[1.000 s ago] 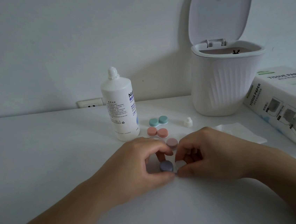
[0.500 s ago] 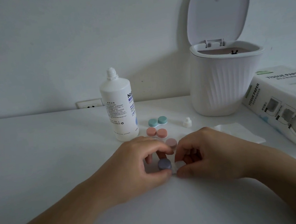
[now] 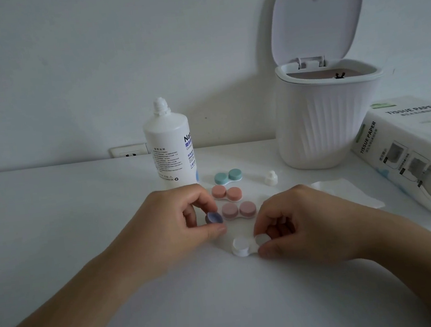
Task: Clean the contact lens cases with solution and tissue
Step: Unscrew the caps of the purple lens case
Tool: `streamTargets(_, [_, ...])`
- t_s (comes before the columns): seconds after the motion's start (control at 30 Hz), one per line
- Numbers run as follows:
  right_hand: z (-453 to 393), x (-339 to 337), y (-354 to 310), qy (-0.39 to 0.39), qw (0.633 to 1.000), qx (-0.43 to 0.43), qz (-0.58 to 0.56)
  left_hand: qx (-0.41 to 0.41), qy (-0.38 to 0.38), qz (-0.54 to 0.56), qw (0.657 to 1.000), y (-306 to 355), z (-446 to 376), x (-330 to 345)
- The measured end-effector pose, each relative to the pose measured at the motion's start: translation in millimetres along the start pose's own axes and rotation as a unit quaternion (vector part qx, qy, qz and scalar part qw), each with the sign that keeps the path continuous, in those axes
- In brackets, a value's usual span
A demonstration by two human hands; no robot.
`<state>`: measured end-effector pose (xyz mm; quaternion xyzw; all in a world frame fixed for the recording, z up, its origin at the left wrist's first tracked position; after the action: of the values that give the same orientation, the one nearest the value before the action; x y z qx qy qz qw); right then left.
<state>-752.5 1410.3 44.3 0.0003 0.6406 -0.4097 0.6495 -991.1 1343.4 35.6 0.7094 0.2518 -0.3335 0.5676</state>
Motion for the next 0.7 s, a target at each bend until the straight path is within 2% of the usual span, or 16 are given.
streamTargets(0.17, [0,-2,0,0.0,1.0,0.002,-0.014,-0.038,-0.066,-0.078,0.994,-3,0,-2])
streamTargets(0.33, [2,-1,0,-0.003,1.0,0.003,-0.013,-0.009,-0.079,-0.169,0.982,0,1,-7])
streamTargets(0.43, [3,-1,-1,-0.001,1.0,-0.001,-0.007,0.022,-0.082,-0.146,0.986,3,2,-8])
streamTargets(0.6, [4,-4,-2,0.023,0.999,-0.032,-0.01,0.103,-0.081,-0.029,0.991,14,8,-4])
streamTargets(0.7, [6,-6,-3,0.042,0.997,-0.059,-0.025,0.099,-0.078,-0.016,0.992,15,7,1])
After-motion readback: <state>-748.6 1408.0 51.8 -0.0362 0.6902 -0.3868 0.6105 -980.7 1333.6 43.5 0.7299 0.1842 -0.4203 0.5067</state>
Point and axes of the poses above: each hand's wrist, its own z-axis away from the middle knuckle, its own x-axis out of the palm, y = z × x, the point moved 1 cm from there along -z, towards the middle knuckle, and after that the axes turned 13 degrees about -y, right-handed, at the moved point
